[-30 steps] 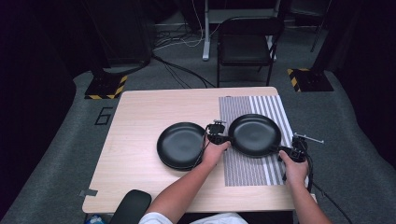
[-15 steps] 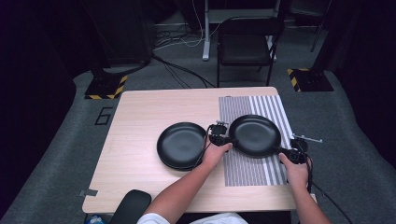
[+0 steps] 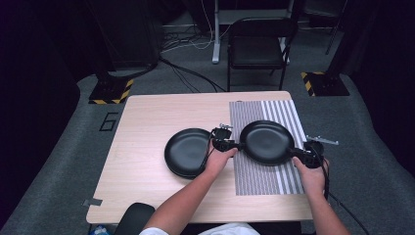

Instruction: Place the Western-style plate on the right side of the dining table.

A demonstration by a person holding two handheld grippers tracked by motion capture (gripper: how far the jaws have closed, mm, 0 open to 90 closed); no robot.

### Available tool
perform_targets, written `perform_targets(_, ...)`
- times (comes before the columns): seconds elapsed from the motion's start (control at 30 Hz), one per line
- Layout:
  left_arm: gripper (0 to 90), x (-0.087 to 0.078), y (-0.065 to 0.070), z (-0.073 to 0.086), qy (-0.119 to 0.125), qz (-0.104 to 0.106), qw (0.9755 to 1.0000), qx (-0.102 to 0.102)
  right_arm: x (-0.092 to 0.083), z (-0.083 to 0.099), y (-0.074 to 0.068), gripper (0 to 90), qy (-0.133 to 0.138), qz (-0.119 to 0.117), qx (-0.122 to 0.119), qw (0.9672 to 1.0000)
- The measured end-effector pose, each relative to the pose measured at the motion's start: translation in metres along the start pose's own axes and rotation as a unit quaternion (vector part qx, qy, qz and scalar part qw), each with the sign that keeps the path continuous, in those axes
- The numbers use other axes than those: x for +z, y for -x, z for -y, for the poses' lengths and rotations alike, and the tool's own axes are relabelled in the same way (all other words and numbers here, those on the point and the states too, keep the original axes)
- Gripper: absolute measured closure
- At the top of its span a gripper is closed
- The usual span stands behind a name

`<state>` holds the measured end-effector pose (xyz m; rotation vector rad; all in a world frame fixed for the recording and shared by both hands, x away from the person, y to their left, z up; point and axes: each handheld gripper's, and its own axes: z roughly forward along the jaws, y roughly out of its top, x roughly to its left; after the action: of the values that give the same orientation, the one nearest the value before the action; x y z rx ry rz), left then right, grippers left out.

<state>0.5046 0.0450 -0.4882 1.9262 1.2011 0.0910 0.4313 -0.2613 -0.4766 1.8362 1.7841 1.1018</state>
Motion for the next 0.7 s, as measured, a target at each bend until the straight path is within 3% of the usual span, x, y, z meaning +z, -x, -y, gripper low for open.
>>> perform_targets(0.1, 48.3, -0.008, -0.006, -0.002, 0.009, -0.002, 0.9999, -0.006, 0.001, -0.002, -0.003, 55.5, 0.001, -0.008, -0.001, 1.0000)
perform_targets(0.33, 47.6, -0.030, -0.019, -0.003, 0.022, -0.018, 0.9996, 0.003, -0.002, -0.006, -0.014, 55.5, 0.007, -0.019, -0.017, 0.9997)
perform_targets(0.7, 47.4, -0.063, -0.041, 0.000, 0.046, -0.042, 0.9981, -0.003, -0.003, -0.011, -0.046, 55.5, 0.006, -0.081, -0.059, 0.9950)
